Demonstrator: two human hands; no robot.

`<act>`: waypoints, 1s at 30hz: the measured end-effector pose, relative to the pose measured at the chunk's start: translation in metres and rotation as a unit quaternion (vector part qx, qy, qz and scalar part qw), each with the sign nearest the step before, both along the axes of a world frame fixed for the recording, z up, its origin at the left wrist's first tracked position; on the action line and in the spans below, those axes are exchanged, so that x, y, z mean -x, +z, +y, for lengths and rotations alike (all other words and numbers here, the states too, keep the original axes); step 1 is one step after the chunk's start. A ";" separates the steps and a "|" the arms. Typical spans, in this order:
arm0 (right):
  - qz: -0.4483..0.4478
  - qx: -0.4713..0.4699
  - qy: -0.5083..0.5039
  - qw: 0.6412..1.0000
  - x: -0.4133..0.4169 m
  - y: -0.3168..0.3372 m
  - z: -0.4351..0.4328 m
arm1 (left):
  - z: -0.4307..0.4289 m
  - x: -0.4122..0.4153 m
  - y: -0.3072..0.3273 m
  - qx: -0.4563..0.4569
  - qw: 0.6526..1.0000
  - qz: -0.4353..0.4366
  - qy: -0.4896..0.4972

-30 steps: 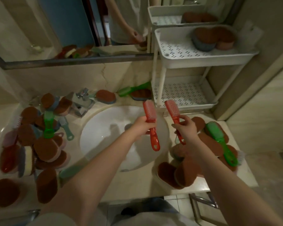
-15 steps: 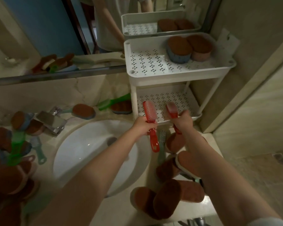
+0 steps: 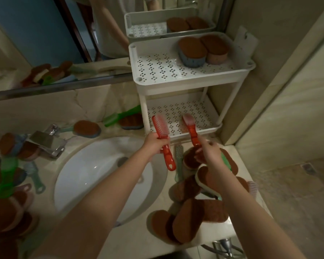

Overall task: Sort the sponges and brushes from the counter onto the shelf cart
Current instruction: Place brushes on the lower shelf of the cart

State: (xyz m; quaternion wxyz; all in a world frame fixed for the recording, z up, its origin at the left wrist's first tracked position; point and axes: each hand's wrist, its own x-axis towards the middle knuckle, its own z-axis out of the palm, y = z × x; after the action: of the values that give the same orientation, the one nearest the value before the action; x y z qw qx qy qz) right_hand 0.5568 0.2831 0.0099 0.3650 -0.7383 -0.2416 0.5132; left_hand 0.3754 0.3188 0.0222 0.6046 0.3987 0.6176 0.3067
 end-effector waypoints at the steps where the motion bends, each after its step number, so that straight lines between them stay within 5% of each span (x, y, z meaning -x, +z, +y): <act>1: 0.028 0.001 0.007 1.000 0.002 -0.001 -0.007 | -0.002 0.000 0.000 0.000 1.000 -0.003 -0.001; 5: 0.128 -0.029 -0.027 0.991 0.008 -0.002 -0.016 | -0.005 0.000 0.004 -0.003 1.000 -0.007 -0.007; 12: 0.172 -0.049 -0.153 0.972 0.005 0.003 0.016 | -0.004 0.007 0.005 -0.005 1.000 -0.003 -0.015; 20: 0.034 -0.028 -0.113 0.993 -0.025 0.002 0.067 | 0.002 0.000 0.006 -0.012 1.000 -0.009 -0.002; 30: 0.103 -0.034 -0.126 0.986 -0.028 0.000 0.086 | 0.008 -0.004 0.010 -0.003 1.000 -0.025 0.008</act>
State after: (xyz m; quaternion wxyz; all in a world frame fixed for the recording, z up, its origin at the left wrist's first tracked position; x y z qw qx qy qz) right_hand 0.5852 0.3691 0.0094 0.4746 -0.6933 -0.1254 0.5276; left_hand 0.3794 0.3270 0.0320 0.6161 0.3882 0.6044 0.3231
